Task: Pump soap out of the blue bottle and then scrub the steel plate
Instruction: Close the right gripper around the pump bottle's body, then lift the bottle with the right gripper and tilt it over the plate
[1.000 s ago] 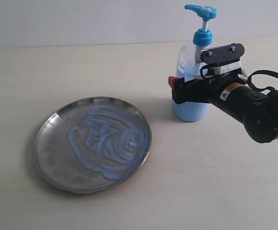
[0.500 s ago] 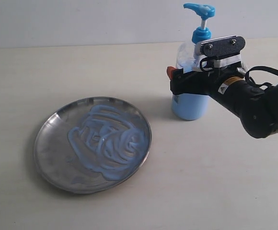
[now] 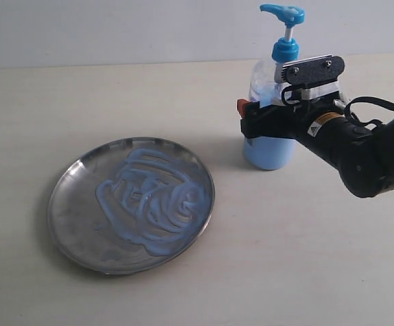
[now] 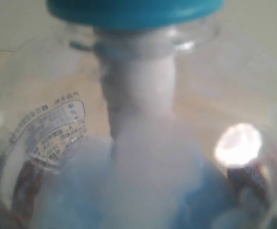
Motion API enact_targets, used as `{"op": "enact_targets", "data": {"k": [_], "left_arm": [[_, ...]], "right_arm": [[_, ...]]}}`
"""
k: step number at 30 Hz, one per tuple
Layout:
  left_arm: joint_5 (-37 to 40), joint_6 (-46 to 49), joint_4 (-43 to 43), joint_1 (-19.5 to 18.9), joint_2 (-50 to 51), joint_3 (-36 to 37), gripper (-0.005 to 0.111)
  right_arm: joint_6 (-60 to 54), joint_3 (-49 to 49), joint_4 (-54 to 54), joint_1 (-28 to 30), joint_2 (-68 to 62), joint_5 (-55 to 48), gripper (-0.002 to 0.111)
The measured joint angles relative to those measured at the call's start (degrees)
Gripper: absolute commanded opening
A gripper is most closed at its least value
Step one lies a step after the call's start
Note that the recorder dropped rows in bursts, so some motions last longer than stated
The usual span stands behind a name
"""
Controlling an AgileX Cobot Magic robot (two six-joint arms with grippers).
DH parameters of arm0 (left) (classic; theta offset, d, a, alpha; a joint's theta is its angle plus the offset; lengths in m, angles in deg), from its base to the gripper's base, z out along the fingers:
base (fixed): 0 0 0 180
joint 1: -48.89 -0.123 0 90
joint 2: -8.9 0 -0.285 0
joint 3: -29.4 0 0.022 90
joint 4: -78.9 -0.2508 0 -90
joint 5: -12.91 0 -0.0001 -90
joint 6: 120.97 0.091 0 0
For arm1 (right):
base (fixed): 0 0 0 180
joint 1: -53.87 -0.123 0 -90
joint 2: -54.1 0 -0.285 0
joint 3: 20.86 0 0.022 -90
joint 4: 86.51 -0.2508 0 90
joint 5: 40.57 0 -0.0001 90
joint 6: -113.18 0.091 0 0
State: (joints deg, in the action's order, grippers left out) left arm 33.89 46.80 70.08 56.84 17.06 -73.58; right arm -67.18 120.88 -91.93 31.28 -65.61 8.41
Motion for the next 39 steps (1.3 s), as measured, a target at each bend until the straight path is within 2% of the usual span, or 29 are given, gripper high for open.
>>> {"op": "enact_targets", "data": {"k": [1,3,4,5,12,20,28,33,39], "left_arm": [[0.0,0.0,0.0,0.0,0.0,0.0,0.0],[0.0,0.0,0.0,0.0,0.0,0.0,0.0],[0.0,0.0,0.0,0.0,0.0,0.0,0.0],[0.0,0.0,0.0,0.0,0.0,0.0,0.0],[0.0,0.0,0.0,0.0,0.0,0.0,0.0],[0.0,0.0,0.0,0.0,0.0,0.0,0.0],[0.0,0.0,0.0,0.0,0.0,0.0,0.0],[0.0,0.0,0.0,0.0,0.0,0.0,0.0],[0.0,0.0,0.0,0.0,0.0,0.0,0.0]], "right_arm": [[-0.13,0.0,0.11,0.0,0.0,0.0,0.061],[-0.45,0.09,0.11,0.0,0.0,0.0,0.029],[-1.07,0.09,0.11,0.0,0.0,0.0,0.009],[-1.96,0.09,0.11,0.0,0.0,0.0,0.0],[-4.71,0.09,5.42,0.0,1.07,-1.32,0.0],[-4.97,0.77,14.32,-0.15,7.6,-15.79,0.0],[-2.82,0.99,21.75,-0.19,14.65,-23.87,0.0],[3.19,0.99,28.83,-0.19,17.94,-27.41,0.0],[15.91,0.99,40.83,-0.19,19.87,-28.39,0.0]]}}
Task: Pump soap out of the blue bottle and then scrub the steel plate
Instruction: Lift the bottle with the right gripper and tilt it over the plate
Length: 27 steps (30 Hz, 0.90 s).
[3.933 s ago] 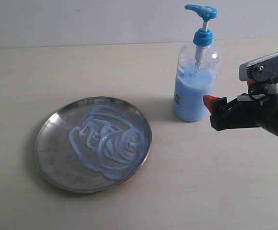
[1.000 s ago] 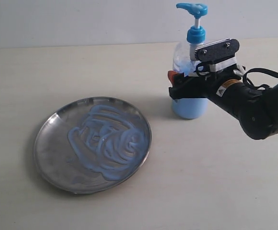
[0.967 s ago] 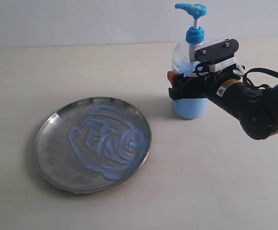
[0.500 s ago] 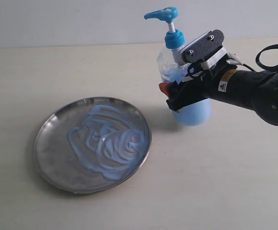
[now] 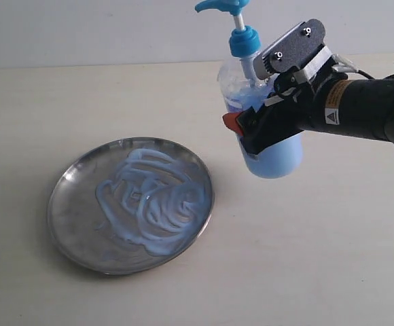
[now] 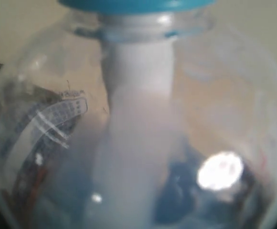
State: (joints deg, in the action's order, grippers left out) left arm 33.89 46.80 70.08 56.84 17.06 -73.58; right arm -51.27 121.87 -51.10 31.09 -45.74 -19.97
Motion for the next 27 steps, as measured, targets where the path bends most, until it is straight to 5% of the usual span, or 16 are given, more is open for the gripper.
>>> {"op": "enact_targets", "data": {"k": [27], "left_arm": [[0.0,0.0,0.0,0.0,0.0,0.0,0.0]], "right_arm": [[9.4,-7.11,12.99,0.0,4.64,6.21,0.0]]}}
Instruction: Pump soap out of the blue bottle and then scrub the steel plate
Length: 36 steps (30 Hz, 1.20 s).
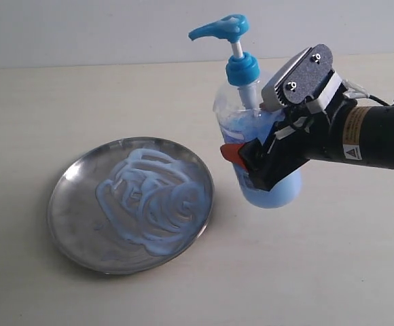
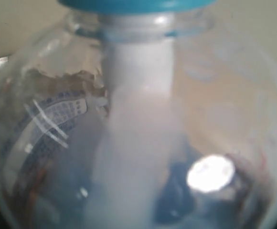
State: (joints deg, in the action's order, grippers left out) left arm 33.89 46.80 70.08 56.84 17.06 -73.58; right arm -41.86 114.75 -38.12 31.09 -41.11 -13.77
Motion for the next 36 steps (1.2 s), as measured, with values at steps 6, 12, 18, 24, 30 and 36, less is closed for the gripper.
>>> {"op": "enact_targets", "data": {"k": [6,12,18,24,30,36], "left_arm": [[0.0,0.0,0.0,0.0,0.0,0.0,0.0],[0.0,0.0,0.0,0.0,0.0,0.0,0.0],[0.0,0.0,0.0,0.0,0.0,0.0,0.0],[0.0,0.0,0.0,0.0,0.0,0.0,0.0],[0.0,0.0,0.0,0.0,0.0,0.0,0.0],[0.0,0.0,0.0,0.0,0.0,0.0,0.0]], "right_arm": [[0.3,0.0,0.09,0.0,-4.1,4.55,0.0],[-2.18,0.0,-1.38,0.0,-5.59,6.02,0.0],[-3.78,0.0,-2.09,0.0,-9.2,7.78,0.0],[-4.94,0.0,-2.85,0.0,-9.45,9.43,0.0],[-5.44,0.0,-3.62,0.0,-11.06,11.08,0.0],[-5.92,0.0,-3.62,0.0,-12.01,13.05,0.0]]}}
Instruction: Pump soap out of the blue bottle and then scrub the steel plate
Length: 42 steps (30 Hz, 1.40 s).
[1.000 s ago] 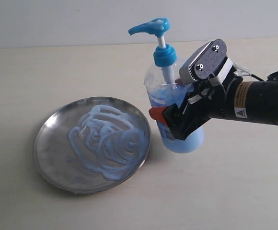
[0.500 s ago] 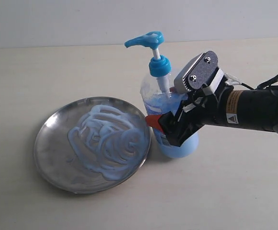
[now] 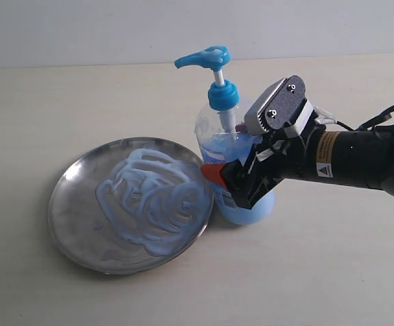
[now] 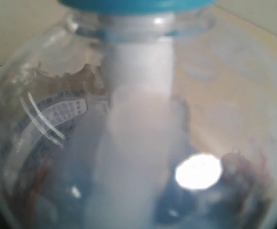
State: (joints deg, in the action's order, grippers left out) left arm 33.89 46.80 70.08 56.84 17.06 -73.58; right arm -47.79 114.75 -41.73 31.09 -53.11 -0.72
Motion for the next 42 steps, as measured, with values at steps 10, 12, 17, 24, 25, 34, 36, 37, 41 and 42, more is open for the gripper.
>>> {"op": "enact_targets", "data": {"k": [10,12,17,24,25,34,36,37,41,42], "left_arm": [[0.0,0.0,0.0,0.0,0.0,0.0,0.0],[0.0,0.0,0.0,0.0,0.0,0.0,0.0],[0.0,0.0,0.0,0.0,0.0,0.0,0.0],[0.0,0.0,0.0,0.0,0.0,0.0,0.0],[0.0,0.0,0.0,0.0,0.0,0.0,0.0],[0.0,0.0,0.0,0.0,0.0,0.0,0.0],[0.0,0.0,0.0,0.0,0.0,0.0,0.0],[0.0,0.0,0.0,0.0,0.0,0.0,0.0],[0.0,0.0,0.0,0.0,0.0,0.0,0.0],[0.0,0.0,0.0,0.0,0.0,0.0,0.0]], "right_arm": [[-0.45,0.11,-0.45,0.0,-0.12,-0.01,0.0],[-0.57,0.11,-0.59,0.0,-0.12,-0.01,0.0],[-0.82,0.11,-0.76,0.0,-0.12,-0.01,0.0],[-0.82,0.11,-0.86,0.0,-0.12,-0.01,0.0],[-0.92,0.11,-0.86,0.0,-0.12,-0.01,0.0],[-1.06,0.11,-0.86,0.0,-0.12,-0.01,0.0],[-1.1,0.11,-0.86,0.0,-0.12,-0.01,0.0],[-1.19,0.11,-0.86,0.0,-0.12,-0.01,0.0],[-1.23,0.11,-0.86,0.0,-0.12,-0.01,0.0],[-1.23,0.11,-0.86,0.0,-0.12,-0.01,0.0]]}}
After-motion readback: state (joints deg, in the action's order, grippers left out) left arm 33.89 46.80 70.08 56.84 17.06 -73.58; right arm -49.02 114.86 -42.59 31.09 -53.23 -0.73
